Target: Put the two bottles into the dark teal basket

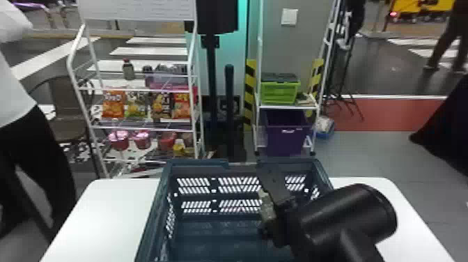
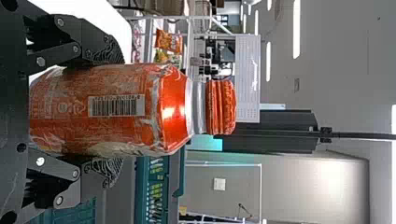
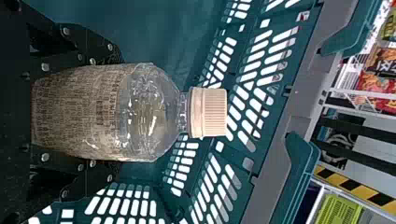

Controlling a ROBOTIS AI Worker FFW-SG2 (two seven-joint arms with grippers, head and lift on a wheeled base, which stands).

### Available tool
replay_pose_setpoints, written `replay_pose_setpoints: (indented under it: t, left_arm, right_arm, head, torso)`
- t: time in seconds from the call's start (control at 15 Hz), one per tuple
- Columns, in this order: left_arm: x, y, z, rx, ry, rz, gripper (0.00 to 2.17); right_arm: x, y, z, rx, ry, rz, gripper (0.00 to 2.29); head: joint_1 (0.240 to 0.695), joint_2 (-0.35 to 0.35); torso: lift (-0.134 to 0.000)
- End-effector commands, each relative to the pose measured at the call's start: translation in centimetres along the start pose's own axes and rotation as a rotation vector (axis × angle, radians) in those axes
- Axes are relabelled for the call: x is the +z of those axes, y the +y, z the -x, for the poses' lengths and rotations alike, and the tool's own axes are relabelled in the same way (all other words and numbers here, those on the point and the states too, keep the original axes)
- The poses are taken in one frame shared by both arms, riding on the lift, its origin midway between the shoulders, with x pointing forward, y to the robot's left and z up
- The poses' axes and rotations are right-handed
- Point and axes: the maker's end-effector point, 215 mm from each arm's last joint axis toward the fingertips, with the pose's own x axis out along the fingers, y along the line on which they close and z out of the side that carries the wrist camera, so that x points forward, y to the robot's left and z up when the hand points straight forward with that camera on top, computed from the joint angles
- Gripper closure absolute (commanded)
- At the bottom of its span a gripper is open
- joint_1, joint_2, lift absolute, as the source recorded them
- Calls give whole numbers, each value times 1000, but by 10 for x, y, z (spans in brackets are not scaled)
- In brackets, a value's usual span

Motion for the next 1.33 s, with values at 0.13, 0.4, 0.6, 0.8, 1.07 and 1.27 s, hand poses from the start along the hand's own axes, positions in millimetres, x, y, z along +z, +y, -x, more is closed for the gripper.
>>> replay_pose_setpoints:
  t: [0.13,0.4,0.6,0.8,1.07,1.27]
  left_arm:
    - [0,1,-1,2,-1,0,2128]
    - [1,4,-3,6,-4,1,2128]
    - [-1,11,-3,16,-3,-6,2128]
    - [-1,16,-4,24,-4,-3,2128]
    - [3,16,-8,22,-16,1,2128]
    - [6,16,-9,22,-22,6,2128]
  right_arm:
    - [-8,6,1,23,36,-3,-2]
    - [27,17,5,56,-89,-20,9]
    - [87,31,36,85,-351,-57,12]
    - [104,39,93,121,-543,-115,12]
    - [63,-6,145,58,-721,-159,12]
    - [28,-37,187,1,-883,-203,12]
  head:
    - [499,0]
    - [499,0]
    - [499,0]
    - [499,0]
    - [499,0]
    - [499,0]
  torso:
    - [0]
    - [0]
    - [0]
    - [0]
    - [0]
    - [0]
